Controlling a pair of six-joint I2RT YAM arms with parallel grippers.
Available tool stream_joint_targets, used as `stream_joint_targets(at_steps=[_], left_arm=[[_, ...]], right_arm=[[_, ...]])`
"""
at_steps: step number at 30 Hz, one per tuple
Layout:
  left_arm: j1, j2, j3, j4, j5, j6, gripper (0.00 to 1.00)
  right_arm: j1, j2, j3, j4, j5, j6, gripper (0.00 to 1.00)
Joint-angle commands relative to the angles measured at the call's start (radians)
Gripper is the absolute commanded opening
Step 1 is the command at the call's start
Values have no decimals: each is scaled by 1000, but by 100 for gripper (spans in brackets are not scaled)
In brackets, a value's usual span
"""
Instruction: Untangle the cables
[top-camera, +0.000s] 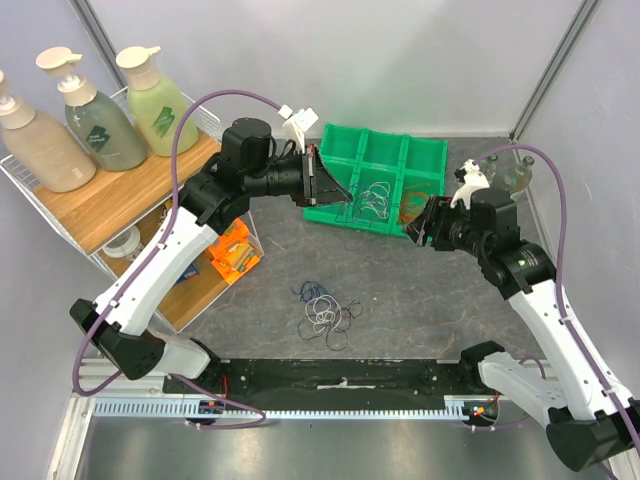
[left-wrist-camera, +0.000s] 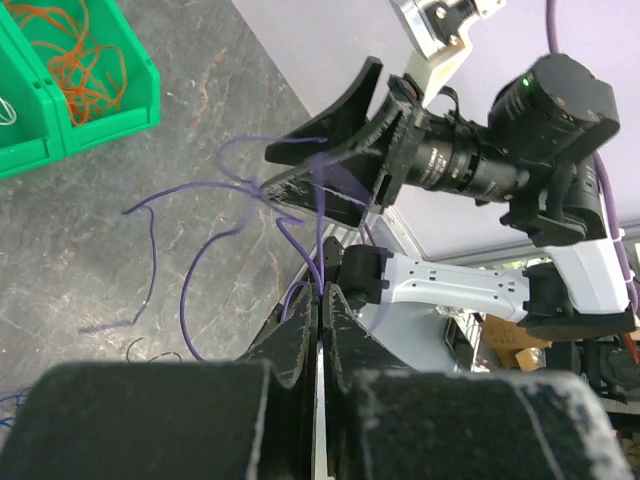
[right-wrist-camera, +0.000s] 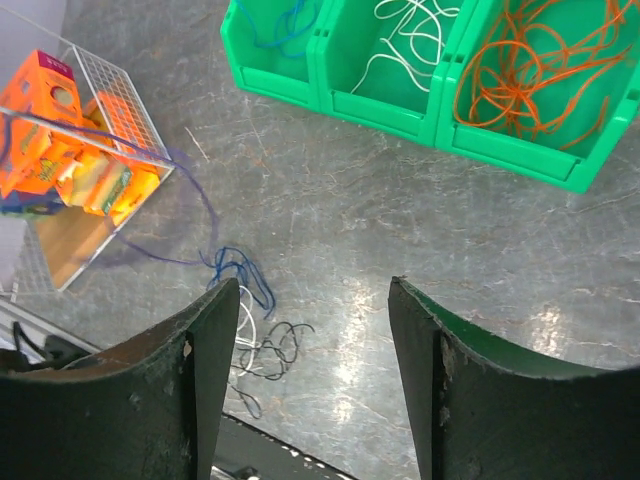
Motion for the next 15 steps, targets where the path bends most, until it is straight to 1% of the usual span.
stream_joint_targets(at_steps=[1,4,7,8,10,12,14,15], left_arm=[[4,-25,-8,78,72,-59,2],[5,-27,-29,72,61,-62,2],[7,-30,-48,73,69,-65,1],[7,-30,-52,74,70,-65,2],[5,-30,-60,74,77,-63,2],[5,-24,-65,74,90,-68,2],[7,-24,-72,81,96,-72,2],[5,-24,-74,84,98,-74,2]], right_arm=[[-31,25,59,36,-92,84,69],[-50,31,139,25,-45,54,69],[-71,89,254,-70,-10,46,68],[-71,103,277,-80,-23,35,68],[-71,122,300,-53,-93,8,68],[-71,144,286,-6,-207,-35,68],[-68,192,273,4,-323,-92,66],[-67,207,259,-2,-354,-104,65]])
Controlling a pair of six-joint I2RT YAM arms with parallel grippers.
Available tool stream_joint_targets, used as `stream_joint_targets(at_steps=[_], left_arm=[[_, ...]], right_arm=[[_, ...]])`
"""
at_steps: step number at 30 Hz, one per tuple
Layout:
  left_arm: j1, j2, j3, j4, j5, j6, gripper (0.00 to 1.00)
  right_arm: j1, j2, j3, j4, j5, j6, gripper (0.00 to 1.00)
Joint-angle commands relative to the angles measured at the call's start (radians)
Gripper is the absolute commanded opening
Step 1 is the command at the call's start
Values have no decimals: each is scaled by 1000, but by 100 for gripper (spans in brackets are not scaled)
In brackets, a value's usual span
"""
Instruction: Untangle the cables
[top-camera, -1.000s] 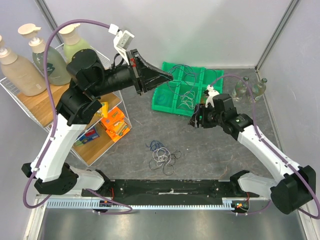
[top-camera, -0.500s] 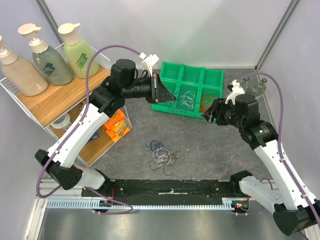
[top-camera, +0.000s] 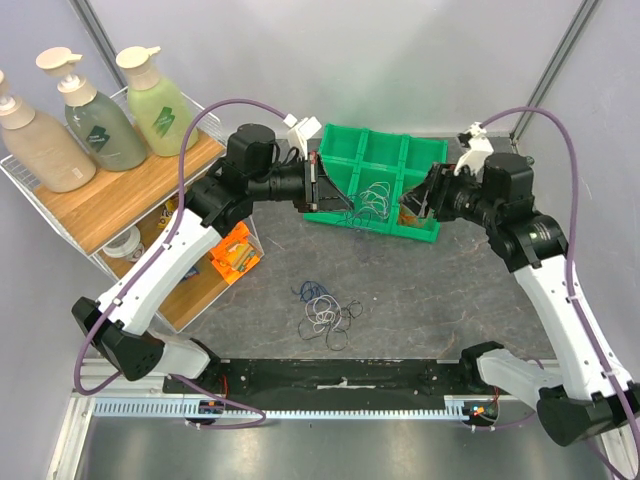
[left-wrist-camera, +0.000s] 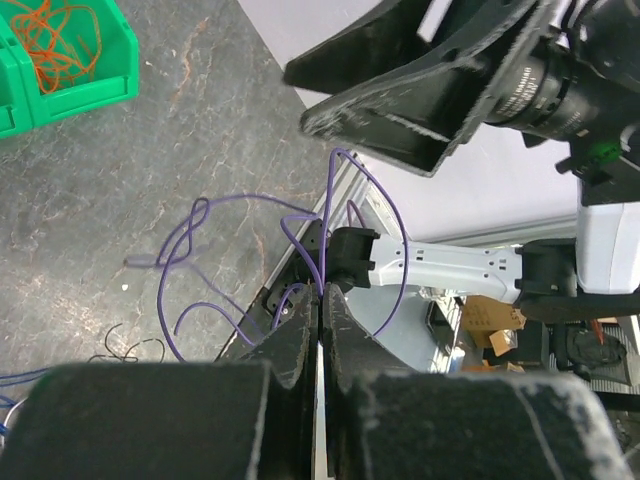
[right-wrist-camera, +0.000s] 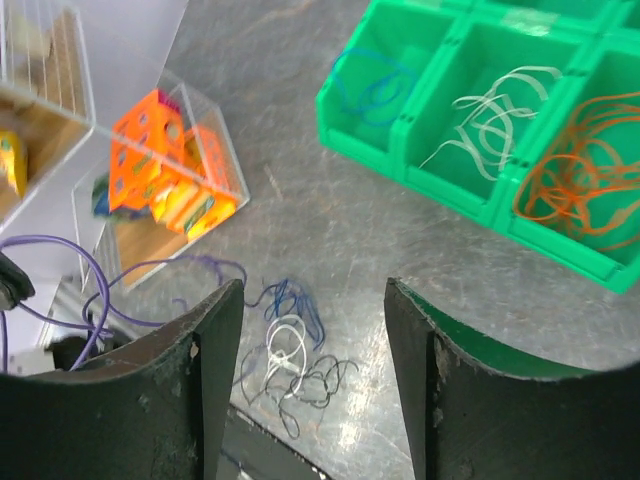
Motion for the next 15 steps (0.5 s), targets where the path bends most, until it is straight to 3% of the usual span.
stream_joint_targets(at_steps=[1,7,15], left_arm=[[4,-20,-4,57,45,-34,2],[7,-18,10,64,50,-34,2],[7,-18,13,77,79,-35,2]], right_arm=[[7,77,-35,18,-223,-103,65],[26,52,-187,84,-288,-120,62],[78,74,-245,164,-251,-117,66]])
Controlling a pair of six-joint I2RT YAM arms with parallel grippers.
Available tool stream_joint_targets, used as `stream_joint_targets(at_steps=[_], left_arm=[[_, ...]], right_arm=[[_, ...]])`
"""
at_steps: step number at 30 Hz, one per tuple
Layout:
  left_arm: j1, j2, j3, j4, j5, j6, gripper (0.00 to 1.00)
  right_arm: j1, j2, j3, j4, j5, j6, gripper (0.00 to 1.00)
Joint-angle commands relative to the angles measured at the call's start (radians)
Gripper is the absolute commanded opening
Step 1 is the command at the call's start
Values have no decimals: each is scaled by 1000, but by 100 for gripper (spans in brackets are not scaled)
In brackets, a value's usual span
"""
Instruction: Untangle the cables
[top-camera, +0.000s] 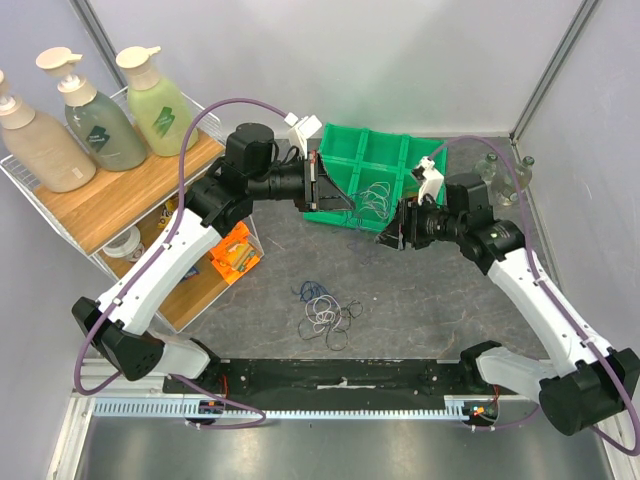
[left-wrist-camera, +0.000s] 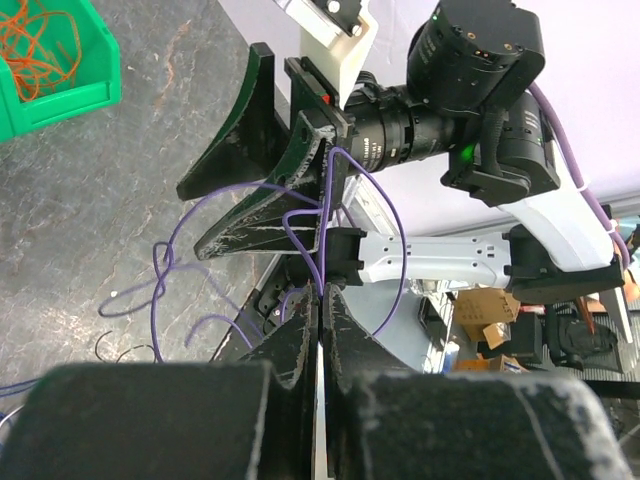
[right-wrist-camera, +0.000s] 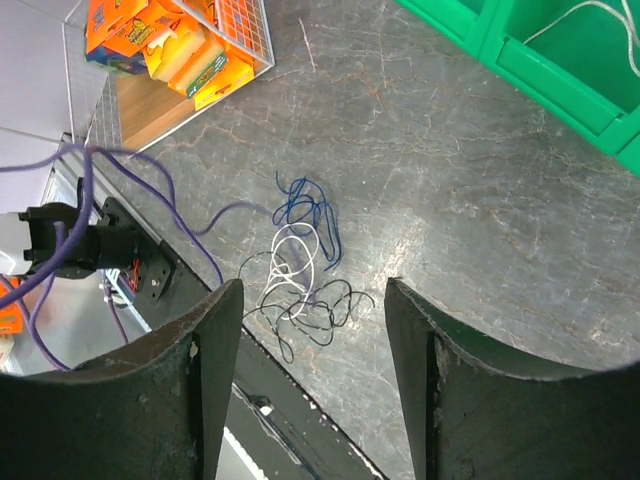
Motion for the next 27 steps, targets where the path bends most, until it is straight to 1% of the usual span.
stream_joint_targets(at_steps=[1,3,5,7,8,11,15,17,21,27], left_arm=[[8,-17,20,52,49,-26,2],[7,-17,18,55,58,-32,2],[8,-17,15,66,70,-37,2],[8,-14,12,76,79,-44,2],[10,-12,11,81,84,-46,2],[10,-12,17,84,84,-47,2],[13,-10,14,86,79,-49,2],[13,-10,12,86,84,-49,2],[13,-9,12,90,96,-52,2],[14,-10,14,99,110,-57,2]], right_arm=[[2,3,-17,103,-27,4,67],[9,-22,-55,200,-61,51,67],[16,-59,-117,337,-99,125,67],[24,-80,-170,456,-108,199,67],[25,-74,-186,481,-101,226,66],[32,-65,-186,437,-67,217,65],[32,-114,-177,314,91,210,65],[32,-128,-184,321,86,240,66],[33,-100,-198,395,25,303,63],[38,-54,-180,424,39,292,61]])
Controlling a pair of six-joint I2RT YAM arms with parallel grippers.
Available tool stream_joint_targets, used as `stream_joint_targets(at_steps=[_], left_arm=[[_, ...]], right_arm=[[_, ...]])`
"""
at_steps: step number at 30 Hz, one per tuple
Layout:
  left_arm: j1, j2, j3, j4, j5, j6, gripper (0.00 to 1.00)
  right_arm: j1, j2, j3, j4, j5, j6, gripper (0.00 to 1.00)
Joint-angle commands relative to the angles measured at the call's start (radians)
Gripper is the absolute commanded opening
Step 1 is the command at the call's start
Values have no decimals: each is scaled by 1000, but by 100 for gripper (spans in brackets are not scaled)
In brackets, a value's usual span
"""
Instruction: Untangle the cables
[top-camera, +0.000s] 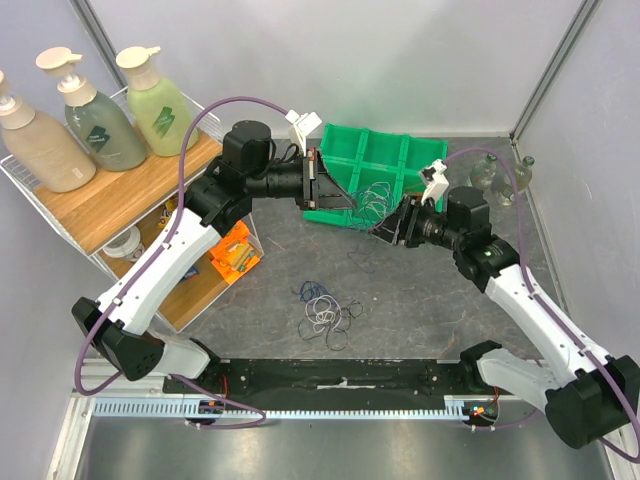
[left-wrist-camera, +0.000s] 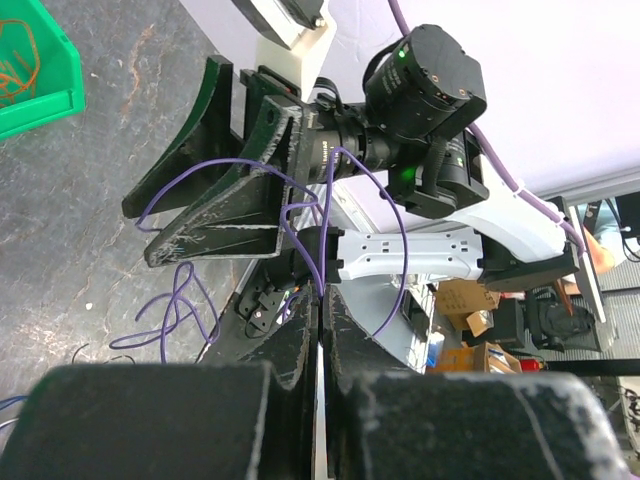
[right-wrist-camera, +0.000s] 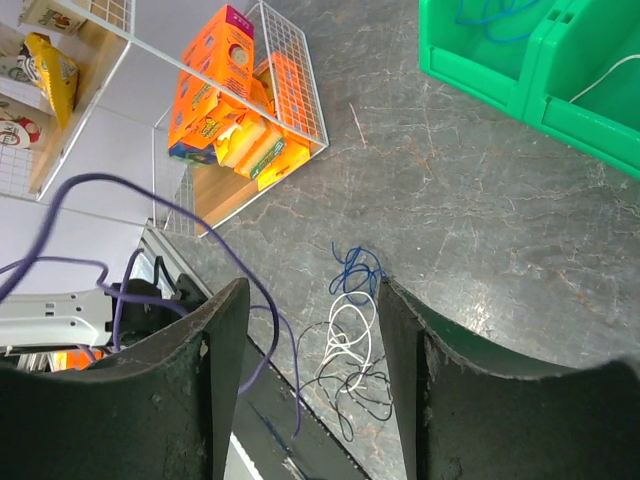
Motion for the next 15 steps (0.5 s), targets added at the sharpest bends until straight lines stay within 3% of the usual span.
stream_joint_targets(at_steps=[1,3,5,9,13,15], left_arm=[[6,-12,14,50,39,-30,2],[5,-15,12,51,39,-30,2],[5,-18,14,53,39,-29,2],[8,-19,5,47,23,-21,2],[13,4,-6,9,-26,-17,3],[16,24,-6,-27,-46,-7,15]], right_arm=[[7,41,13,67,-1,11,61],[16,60,16,76,-7,10,59],[22,69,20,76,0,4,49],[23,41,59,10,43,-22,0],[23,-46,144,-226,306,-93,0],[21,-75,204,-362,451,-119,0]])
